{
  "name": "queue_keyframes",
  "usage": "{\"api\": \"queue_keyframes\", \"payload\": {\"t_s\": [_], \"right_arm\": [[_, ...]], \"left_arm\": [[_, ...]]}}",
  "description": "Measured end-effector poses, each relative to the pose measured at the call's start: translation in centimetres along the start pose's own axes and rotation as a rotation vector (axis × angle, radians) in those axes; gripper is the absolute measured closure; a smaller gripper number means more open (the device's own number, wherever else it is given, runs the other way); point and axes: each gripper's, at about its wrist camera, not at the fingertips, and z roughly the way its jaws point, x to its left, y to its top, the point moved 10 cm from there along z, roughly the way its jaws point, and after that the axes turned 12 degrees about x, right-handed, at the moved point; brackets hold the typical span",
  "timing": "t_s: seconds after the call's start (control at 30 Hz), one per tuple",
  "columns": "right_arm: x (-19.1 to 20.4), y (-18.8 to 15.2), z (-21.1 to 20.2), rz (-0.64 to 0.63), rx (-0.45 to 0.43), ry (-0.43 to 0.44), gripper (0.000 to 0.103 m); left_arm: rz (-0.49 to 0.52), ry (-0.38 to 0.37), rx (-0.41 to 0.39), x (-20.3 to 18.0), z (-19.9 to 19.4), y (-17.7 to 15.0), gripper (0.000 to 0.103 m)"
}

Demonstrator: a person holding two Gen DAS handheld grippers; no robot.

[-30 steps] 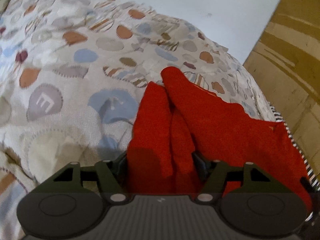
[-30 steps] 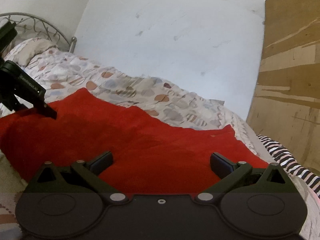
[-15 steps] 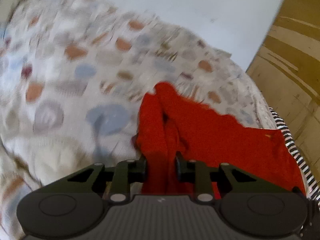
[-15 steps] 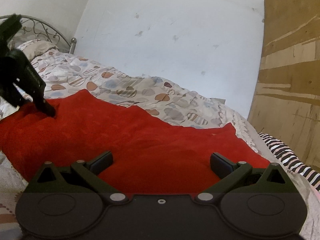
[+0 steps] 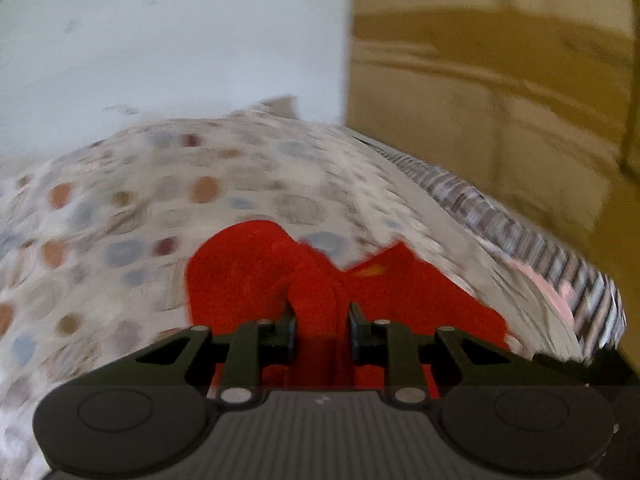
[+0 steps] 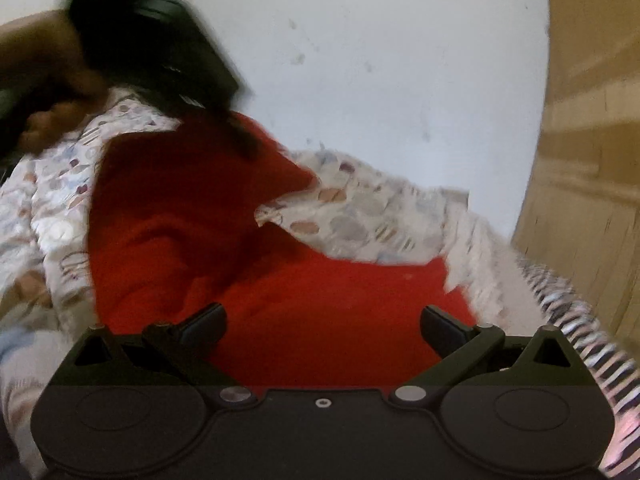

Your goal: Fold small clothes

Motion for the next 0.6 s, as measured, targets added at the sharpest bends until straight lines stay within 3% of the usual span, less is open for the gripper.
{"api": "queue_keyframes", "payload": {"t_s": [0.1,0.2,0.3,0.47,0.6], "right_arm": [[-2.2,-2.0,-0.2,-0.003,0.081,-0.071,0.0],[-3.7,-3.8,-0.8,0.086,0.107,-0.036,0.0],[-4.0,-5.3,-0.6,0.092,0.158,-0.047,0.0],[-4.4,-7.0,0.1,0.129,0.206,-0.054,0.0],[-4.4,-7.3,0.0,0.144,0.206,-0.055,0.0]], "left_arm": [[0.126,-0.002,0.057,-4.8,3.3,-0.9,0.078],[0.179,-0.013,0.124,-7.2,6.1,-3.0,0.077],[0.211,0.021,0.104,-8.1,6.1,-4.1,0.071],[0.134,-0.061,0.07,-8.1,4.4,-3.7,0.02],[0.111,-0.064,0.044,-7.9,2.3,-3.5,0.009]]}}
